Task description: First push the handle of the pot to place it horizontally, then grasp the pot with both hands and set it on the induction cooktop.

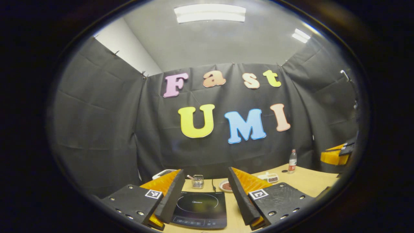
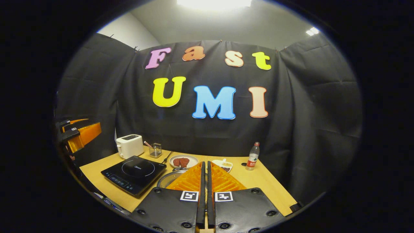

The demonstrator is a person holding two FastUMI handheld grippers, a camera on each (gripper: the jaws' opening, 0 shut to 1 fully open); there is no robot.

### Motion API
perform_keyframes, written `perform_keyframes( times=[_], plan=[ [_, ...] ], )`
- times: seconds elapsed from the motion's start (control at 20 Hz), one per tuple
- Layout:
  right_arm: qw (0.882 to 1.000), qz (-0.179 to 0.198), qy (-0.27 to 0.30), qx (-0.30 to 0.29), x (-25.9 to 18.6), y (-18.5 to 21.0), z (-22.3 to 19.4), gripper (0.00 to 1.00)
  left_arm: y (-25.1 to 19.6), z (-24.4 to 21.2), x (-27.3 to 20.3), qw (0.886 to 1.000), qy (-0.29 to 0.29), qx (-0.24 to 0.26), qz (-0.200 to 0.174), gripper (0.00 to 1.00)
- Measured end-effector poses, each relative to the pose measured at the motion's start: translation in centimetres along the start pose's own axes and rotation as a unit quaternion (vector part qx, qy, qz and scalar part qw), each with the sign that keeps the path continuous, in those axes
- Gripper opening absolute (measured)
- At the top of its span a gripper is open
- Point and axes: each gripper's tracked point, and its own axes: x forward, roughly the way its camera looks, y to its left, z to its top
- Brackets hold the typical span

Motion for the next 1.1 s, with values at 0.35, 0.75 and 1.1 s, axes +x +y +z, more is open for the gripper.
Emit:
perform_keyframes(
  times=[0.35,0.75,1.1],
  plan=[
    [0.997,0.034,0.063,-0.026,0.7,3.5,-4.6,0.03,5.5,-1.1,-0.6,1.000,0.002,-0.007,0.020,0.79],
    [0.980,0.098,0.160,-0.071,2.0,5.7,-11.7,0.03,7.9,-1.7,-0.4,0.998,0.009,0.001,0.055,0.79],
    [0.954,0.156,0.231,-0.108,3.5,5.6,-16.9,0.03,5.8,-2.6,1.9,0.997,0.024,0.006,0.067,0.82]
  ],
)
